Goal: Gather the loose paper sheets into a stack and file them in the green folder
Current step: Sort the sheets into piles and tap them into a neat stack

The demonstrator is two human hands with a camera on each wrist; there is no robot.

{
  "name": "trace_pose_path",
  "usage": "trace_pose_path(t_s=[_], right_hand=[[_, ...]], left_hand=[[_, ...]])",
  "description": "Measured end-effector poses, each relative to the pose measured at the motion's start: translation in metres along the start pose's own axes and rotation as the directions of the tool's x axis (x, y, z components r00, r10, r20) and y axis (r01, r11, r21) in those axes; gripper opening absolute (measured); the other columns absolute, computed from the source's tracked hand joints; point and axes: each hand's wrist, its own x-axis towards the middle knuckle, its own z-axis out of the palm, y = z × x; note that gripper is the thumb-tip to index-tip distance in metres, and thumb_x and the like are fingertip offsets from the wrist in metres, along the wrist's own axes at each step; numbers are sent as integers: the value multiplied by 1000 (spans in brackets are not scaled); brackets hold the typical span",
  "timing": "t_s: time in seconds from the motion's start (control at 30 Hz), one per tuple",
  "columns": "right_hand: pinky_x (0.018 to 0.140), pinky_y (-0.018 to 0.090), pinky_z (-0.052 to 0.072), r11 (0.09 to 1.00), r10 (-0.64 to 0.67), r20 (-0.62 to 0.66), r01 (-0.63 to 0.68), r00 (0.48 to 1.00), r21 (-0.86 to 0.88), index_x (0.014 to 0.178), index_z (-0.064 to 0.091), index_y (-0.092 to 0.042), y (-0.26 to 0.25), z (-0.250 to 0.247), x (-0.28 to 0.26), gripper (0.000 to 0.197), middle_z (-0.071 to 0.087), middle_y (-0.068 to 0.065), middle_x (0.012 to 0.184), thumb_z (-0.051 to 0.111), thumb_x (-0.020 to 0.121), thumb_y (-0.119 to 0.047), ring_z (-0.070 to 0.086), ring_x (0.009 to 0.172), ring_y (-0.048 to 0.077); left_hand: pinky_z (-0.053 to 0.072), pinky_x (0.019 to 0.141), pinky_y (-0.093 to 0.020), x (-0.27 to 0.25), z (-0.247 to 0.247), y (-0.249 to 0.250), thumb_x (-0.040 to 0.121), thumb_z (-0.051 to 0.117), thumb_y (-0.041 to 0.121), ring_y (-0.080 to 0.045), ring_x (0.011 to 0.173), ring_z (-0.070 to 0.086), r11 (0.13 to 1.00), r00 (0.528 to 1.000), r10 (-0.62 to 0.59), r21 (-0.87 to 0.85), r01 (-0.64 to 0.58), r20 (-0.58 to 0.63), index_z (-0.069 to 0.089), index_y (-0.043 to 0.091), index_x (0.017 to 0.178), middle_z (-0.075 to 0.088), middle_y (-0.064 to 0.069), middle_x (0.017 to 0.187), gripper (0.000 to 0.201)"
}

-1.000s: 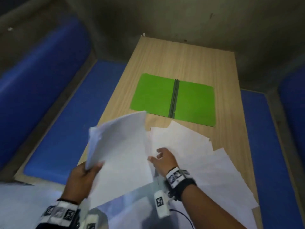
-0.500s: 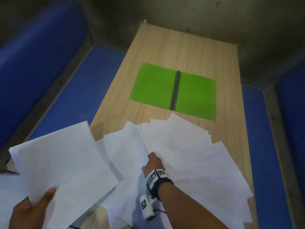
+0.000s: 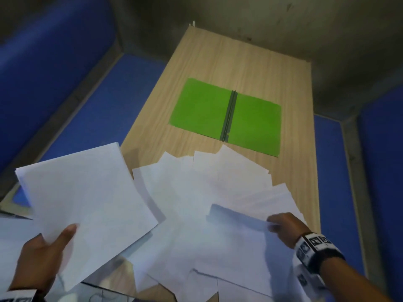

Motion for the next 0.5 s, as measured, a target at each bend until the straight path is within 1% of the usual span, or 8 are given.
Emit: trace_pose_path(t_s=[0.07, 0.1, 0.13, 0.17, 0.23, 0.33, 0.4, 0.5], right_hand=[[57, 20, 38, 997, 9, 41, -6, 999, -73, 58, 46, -29, 12, 7, -7, 32, 58, -2, 80, 53, 76, -3, 64, 82, 24], [64, 20, 41, 996, 15, 38, -11, 999, -86, 70, 54, -31, 12, 10, -13, 24, 55, -3, 91, 60, 78, -9, 63, 93, 22], [76, 22, 44, 996, -3, 30, 6, 1000, -93, 92, 60, -29, 15, 18, -16, 19, 50, -5, 105, 67, 78, -18, 57, 105, 20], [87, 26, 44, 994, -5, 21, 7, 1000, -108, 112, 56, -26, 16, 25, -14, 39, 44, -7, 115, 72, 76, -26, 49, 114, 18], [96, 35, 42, 993, 2, 4, -1, 1000, -120, 130, 42, -27, 12, 37, -13, 66, 40, -8, 128, 75, 72, -34, 41, 123, 17], [103, 38, 34, 981, 9, -41, -17, 999, -194, 136, 33, -32, 7, 44, -9, 73, 42, -7, 137, 71, 74, -31, 38, 131, 18], [104, 37, 31, 961, -7, -36, -3, 999, -277, 135, 33, -32, 6, 43, -7, 73, 43, -7, 136, 71, 73, -32, 36, 132, 18], [101, 35, 34, 953, -51, -56, 32, 997, -302, 133, 37, -30, 9, 41, -5, 72, 38, -7, 135, 73, 70, -29, 35, 130, 18]], left_hand=[[47, 106, -52, -30, 4, 40, 76, 76, 65, -30, 110, 68, 999, 999, 41, -18, -41, 28, 69, 13, 127, 77, -8, 113, 73], [47, 107, -51, -39, 6, 50, 81, 77, 58, -31, 109, 68, 999, 998, 43, 11, -44, 39, 70, 9, 125, 76, -10, 112, 66], [48, 105, -50, -51, 7, 63, 86, 77, 47, -32, 107, 67, 999, 998, 44, 25, -45, 51, 71, 5, 123, 75, -13, 110, 56], [48, 102, -50, -58, 10, 71, 90, 76, 37, -33, 104, 66, 999, 999, 33, 21, -34, 40, 72, 3, 121, 73, -15, 107, 46], [49, 97, -51, -71, 13, 81, 92, 75, 29, -34, 100, 64, 1000, 999, 25, -3, -25, 48, 71, 2, 119, 69, -15, 104, 38], [51, 89, -53, -83, 14, 89, 93, 74, 29, -39, 95, 65, 999, 998, 40, 3, -40, 57, 70, 9, 108, 68, -18, 101, 25], [52, 89, -57, -88, 14, 91, 93, 74, 30, -41, 94, 66, 1000, 998, 30, 3, -31, 59, 66, 12, 101, 70, -20, 102, 22], [53, 90, -61, -94, 12, 95, 92, 76, 32, -43, 93, 68, 999, 999, 7, 38, -9, 52, 68, 11, 102, 73, -25, 105, 24]])
